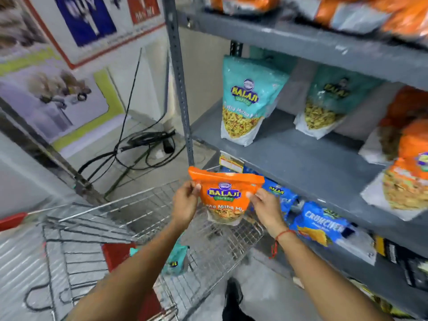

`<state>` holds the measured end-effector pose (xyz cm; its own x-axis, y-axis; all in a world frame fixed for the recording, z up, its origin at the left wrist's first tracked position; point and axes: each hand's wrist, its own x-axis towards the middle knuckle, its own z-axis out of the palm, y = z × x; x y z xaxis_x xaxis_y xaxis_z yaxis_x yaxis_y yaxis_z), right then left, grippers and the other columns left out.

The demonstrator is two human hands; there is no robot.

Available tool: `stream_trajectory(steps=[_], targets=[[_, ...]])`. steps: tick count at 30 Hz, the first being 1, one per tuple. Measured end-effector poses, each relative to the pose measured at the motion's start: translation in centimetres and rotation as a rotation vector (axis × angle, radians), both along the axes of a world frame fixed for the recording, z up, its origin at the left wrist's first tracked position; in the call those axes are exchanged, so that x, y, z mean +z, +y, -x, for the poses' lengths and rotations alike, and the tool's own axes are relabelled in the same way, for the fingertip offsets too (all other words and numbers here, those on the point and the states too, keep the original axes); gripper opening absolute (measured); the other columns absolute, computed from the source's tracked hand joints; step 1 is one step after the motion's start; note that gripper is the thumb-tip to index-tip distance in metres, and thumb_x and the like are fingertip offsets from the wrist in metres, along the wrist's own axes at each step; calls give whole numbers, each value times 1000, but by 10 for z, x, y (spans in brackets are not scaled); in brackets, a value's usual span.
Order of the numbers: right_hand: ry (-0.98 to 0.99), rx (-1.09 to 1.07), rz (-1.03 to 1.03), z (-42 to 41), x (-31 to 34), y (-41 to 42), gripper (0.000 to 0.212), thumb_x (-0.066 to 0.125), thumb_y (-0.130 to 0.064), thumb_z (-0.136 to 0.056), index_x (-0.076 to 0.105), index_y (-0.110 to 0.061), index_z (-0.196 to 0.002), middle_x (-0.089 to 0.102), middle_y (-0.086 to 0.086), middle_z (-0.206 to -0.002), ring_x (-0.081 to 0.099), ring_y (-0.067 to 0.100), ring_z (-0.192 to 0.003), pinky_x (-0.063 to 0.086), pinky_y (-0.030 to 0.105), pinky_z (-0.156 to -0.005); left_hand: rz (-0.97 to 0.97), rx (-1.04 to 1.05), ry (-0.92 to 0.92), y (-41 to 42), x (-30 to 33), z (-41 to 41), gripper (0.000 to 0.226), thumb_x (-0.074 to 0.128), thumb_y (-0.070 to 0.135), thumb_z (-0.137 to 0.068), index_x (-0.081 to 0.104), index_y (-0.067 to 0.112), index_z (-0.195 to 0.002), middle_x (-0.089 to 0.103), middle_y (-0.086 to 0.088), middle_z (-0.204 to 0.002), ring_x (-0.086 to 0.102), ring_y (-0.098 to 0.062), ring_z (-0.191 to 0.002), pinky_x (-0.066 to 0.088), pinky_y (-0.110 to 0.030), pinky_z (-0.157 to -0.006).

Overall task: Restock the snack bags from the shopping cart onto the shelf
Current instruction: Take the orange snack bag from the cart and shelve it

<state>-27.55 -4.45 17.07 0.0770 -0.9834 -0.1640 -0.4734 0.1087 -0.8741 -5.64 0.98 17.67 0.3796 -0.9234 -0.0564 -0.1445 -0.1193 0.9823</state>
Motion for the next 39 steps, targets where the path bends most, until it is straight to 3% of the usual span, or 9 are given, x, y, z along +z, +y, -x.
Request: stream_trajectory(steps=[4, 9, 13, 16, 19, 26, 32, 36, 39], targets=[[64, -59, 265, 15, 94, 16, 28, 54, -21, -95, 61, 5, -85, 71, 24, -85, 66, 34, -82, 46, 43, -74, 186, -24, -92, -11, 81, 15, 38, 46, 55, -83, 52, 19, -74, 61, -4, -71, 56, -16, -68, 50, -49, -69], [-93, -146, 477, 52, 206, 38, 15, 54, -18, -95, 68, -20, -93, 76, 4, -95, 68, 0, -78, 56, 39, -83, 330, -73, -62, -23, 191, 50, 23, 58, 37, -87, 62, 19, -75, 73, -19, -81, 70, -37, -76, 58, -59, -75], [-160, -195, 585, 89, 284, 48, 19, 56, -22, -93, 70, -29, -82, 76, 0, -90, 71, 21, -87, 54, 46, -84, 397, -127, 22, -31, 274, 85, 23, 64, 26, -87, 64, 22, -64, 72, -12, -72, 68, -27, -67, 61, -51, -75], [-230, -224, 624, 112, 330, 52, 17, 56, -20, -93, 70, -11, -90, 74, 17, -98, 69, 36, -93, 51, 52, -86, 432, -217, 84, -35, 320, 109, 25, 64, 23, -87, 65, 20, -62, 68, -9, -67, 62, -22, -63, 55, -39, -67], [-184, -266, 694, 126, 358, 59, 26, 55, -16, -94, 64, -15, -69, 67, 2, -75, 57, 15, -67, 44, 35, -64, 451, -265, 107, -38, 346, 125, 26, 64, 25, -87, 64, 19, -62, 68, -8, -69, 62, -24, -64, 52, -36, -68], [-181, -310, 696, 148, 370, 69, 37, 53, -26, -95, 58, 11, -94, 72, 26, -100, 66, 27, -84, 53, 51, -86, 468, -294, 107, -41, 366, 147, 20, 63, 30, -88, 63, 21, -71, 75, -14, -88, 71, -26, -74, 60, -42, -72], [-227, -322, 668, 173, 350, 77, 22, 55, -28, -94, 63, -20, -75, 76, 1, -79, 72, 14, -73, 56, 36, -70, 517, -343, 101, -45, 347, 170, 18, 63, 31, -88, 63, 21, -74, 76, -11, -90, 73, -24, -82, 59, -39, -74], [-206, -366, 648, 204, 316, 80, 20, 58, -29, -92, 71, -14, -88, 78, 11, -87, 74, 30, -82, 57, 48, -78, 543, -402, 80, -45, 309, 196, 19, 65, 26, -87, 67, 12, -75, 76, -15, -82, 70, -20, -73, 56, -36, -72], [-171, -405, 618, 235, 282, 83, 20, 59, -32, -91, 73, -18, -88, 80, -1, -82, 75, 14, -77, 59, 31, -70, 516, -462, 64, -45, 275, 223, 18, 67, 26, -86, 69, 18, -71, 76, -10, -74, 70, -19, -66, 56, -39, -68]])
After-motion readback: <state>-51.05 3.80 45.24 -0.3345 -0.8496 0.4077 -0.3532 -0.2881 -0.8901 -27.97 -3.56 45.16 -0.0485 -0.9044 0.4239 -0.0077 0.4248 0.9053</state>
